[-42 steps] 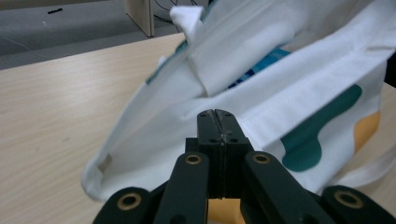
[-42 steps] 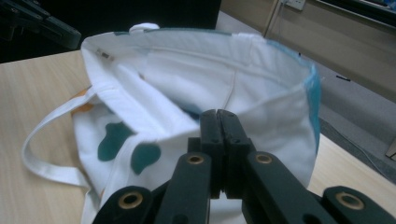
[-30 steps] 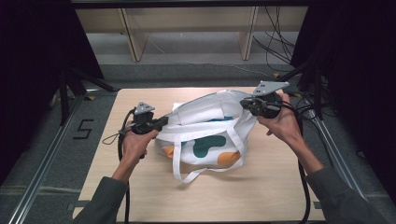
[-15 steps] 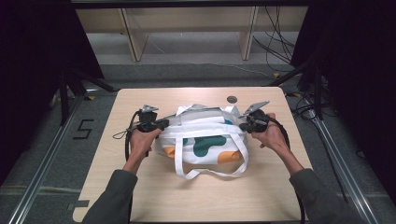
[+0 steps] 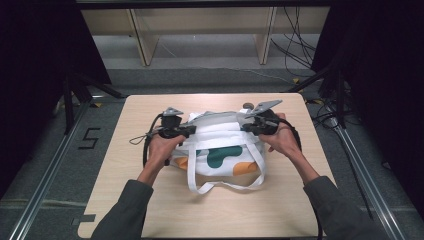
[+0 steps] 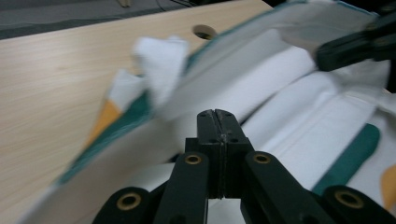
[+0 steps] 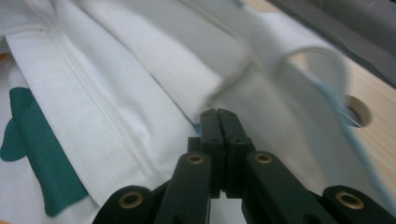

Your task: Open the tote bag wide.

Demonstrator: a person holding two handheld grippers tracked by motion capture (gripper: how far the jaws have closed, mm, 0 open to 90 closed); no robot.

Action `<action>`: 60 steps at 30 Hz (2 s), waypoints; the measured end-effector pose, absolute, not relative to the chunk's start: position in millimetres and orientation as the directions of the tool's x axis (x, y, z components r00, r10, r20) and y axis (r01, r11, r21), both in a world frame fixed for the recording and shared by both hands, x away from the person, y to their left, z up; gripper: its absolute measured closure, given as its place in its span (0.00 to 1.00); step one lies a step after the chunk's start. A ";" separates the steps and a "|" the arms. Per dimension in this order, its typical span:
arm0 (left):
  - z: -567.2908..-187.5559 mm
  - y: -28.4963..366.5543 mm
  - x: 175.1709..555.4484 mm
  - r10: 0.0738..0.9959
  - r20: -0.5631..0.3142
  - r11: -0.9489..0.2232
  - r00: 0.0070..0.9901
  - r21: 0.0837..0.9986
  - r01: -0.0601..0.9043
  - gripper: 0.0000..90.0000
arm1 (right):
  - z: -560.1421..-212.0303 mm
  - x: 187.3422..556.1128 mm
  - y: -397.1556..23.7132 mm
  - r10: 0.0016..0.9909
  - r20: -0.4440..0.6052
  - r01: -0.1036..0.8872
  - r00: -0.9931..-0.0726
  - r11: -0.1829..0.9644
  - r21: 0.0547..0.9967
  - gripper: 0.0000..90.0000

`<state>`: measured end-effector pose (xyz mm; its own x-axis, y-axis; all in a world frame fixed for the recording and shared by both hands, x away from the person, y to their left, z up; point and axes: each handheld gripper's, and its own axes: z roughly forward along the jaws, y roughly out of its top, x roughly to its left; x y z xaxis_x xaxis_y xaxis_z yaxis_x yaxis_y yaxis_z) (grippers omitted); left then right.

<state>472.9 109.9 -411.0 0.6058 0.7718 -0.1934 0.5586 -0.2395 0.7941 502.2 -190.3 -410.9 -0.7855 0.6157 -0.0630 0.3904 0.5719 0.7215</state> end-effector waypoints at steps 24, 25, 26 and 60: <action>-431.2 92.6 492.9 0.794 -0.227 -0.233 0.564 0.743 0.628 0.99 | -429.9 433.3 -186.5 0.436 -0.020 0.339 -0.900 0.725 0.600 1.00; -432.3 93.1 488.5 0.784 -0.222 -0.253 0.580 0.739 0.624 0.99 | -414.3 439.3 -187.9 0.459 -0.016 0.326 -0.888 0.654 0.683 1.00; -433.4 93.4 483.8 0.775 -0.223 -0.263 0.591 0.737 0.623 0.99 | -414.3 439.3 -187.9 0.459 -0.016 0.326 -0.888 0.654 0.683 1.00; -393.8 92.7 464.5 0.726 -0.127 -0.359 0.675 0.768 0.530 0.96 | -396.4 509.1 -141.2 0.507 0.004 0.393 -0.862 0.664 0.636 1.00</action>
<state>464.5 92.7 -393.8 0.6754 0.7264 -0.1272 0.5303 -0.3586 0.7683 509.1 -141.2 -396.4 -0.8619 0.5070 0.0038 0.3935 0.6641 0.6357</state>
